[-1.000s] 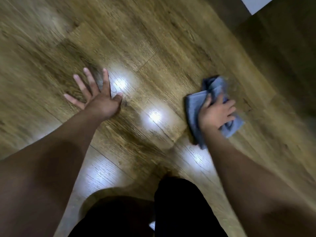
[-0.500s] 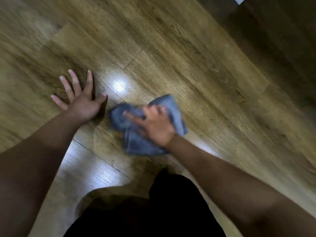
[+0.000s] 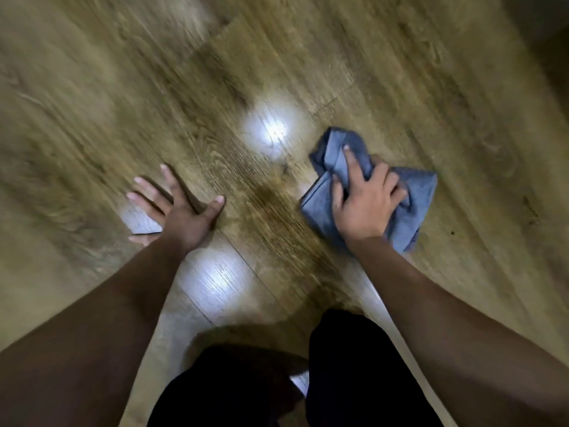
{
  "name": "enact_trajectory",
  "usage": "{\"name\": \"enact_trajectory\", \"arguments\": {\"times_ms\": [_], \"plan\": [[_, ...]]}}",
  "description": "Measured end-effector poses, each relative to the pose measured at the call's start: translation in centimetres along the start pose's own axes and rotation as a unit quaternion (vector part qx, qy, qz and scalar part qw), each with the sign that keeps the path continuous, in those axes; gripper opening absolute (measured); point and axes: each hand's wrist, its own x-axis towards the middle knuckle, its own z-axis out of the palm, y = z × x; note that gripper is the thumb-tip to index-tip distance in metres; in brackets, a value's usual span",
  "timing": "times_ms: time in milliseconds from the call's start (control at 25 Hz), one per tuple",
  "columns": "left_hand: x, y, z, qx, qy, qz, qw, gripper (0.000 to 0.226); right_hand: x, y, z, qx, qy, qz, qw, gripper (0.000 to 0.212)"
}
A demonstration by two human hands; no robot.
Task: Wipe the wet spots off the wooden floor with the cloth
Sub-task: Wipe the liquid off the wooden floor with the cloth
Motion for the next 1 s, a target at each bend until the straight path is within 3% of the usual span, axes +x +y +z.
{"name": "enact_trajectory", "arguments": {"times_ms": [80,560,760,880,1000], "plan": [[0.3,-0.2,-0.3,-0.008,0.004,0.009,1.0,0.119,-0.8,-1.1,0.6,-0.006,0.011,-0.034,0.999,0.052],[0.8,-0.4,0.1,-0.029,-0.012,0.021,0.999,0.116,-0.1,-0.9,2.0,-0.024,0.058,-0.022,0.998,0.05],[-2.1,-5.9,-0.4,-0.019,0.0,0.082,0.996,0.107,-0.4,-1.7,1.2,-0.021,0.045,-0.013,0.999,0.052],[-4.1,-11.8,0.6,-0.021,0.028,0.017,0.999,0.112,-6.1,-5.4,1.4,0.001,0.05,-0.039,0.998,0.055],[-3.7,-13.2,0.9,-0.021,0.039,-0.018,0.999,0.105,-19.4,-10.7,2.9,0.023,0.005,-0.184,0.983,0.062]]}}
